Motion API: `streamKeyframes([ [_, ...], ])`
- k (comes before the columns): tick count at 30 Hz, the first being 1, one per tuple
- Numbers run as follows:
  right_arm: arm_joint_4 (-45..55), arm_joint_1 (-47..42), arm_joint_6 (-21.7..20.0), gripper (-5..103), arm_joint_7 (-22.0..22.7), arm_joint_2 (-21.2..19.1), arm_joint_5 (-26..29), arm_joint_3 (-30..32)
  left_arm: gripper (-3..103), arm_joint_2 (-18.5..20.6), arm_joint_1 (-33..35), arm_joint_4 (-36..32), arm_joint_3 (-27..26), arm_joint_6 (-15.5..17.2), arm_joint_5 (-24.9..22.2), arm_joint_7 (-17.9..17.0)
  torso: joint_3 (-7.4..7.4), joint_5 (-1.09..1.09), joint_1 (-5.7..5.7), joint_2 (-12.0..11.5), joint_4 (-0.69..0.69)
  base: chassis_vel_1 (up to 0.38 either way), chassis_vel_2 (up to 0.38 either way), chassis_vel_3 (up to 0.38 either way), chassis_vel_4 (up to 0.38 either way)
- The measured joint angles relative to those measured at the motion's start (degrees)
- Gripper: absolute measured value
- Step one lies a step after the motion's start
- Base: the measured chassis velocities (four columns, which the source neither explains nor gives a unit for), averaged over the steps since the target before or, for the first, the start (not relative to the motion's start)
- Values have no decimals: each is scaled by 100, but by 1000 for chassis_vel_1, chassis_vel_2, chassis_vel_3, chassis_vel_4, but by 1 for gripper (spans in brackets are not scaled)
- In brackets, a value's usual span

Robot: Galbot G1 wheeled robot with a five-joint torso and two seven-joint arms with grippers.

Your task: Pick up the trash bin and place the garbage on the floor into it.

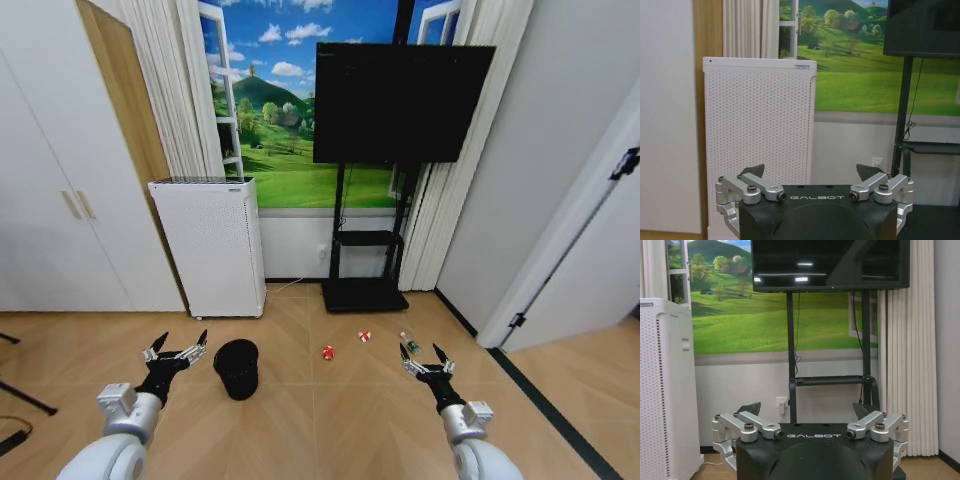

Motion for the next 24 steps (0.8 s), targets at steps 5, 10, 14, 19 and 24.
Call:
streamKeyframes([
  [5, -7, 0, 1, 100, 3, 4, -5, -5, 100, -9, 1, 0, 7, 0, 2, 0, 0, -1, 0, 0, 1, -321, 386, 324, -392],
  [10, -32, -1, 32, 100, 37, 4, -33, -13, 100, -10, -1, 1, 12, -5, 5, -1, 0, 13, -1, 0, 0, -326, 376, 309, -374],
  [14, -138, 58, 308, 100, 141, 9, -103, -35, 100, -16, -4, 22, 40, 30, 4, -33, -4, 0, 2, -13, 2, -290, 310, 287, -334],
  [19, -110, 32, 263, 100, 161, 0, -93, -44, 100, -35, 5, 12, 51, -3, 175, -38, -23, 11, -11, -51, 1, -161, 194, 141, -68],
  [24, -81, 27, 202, 100, 167, -15, -99, -60, 100, -39, 26, -10, 36, 1, 215, -28, -107, 8, -81, -187, -1, 26, -22, -43, 14],
])
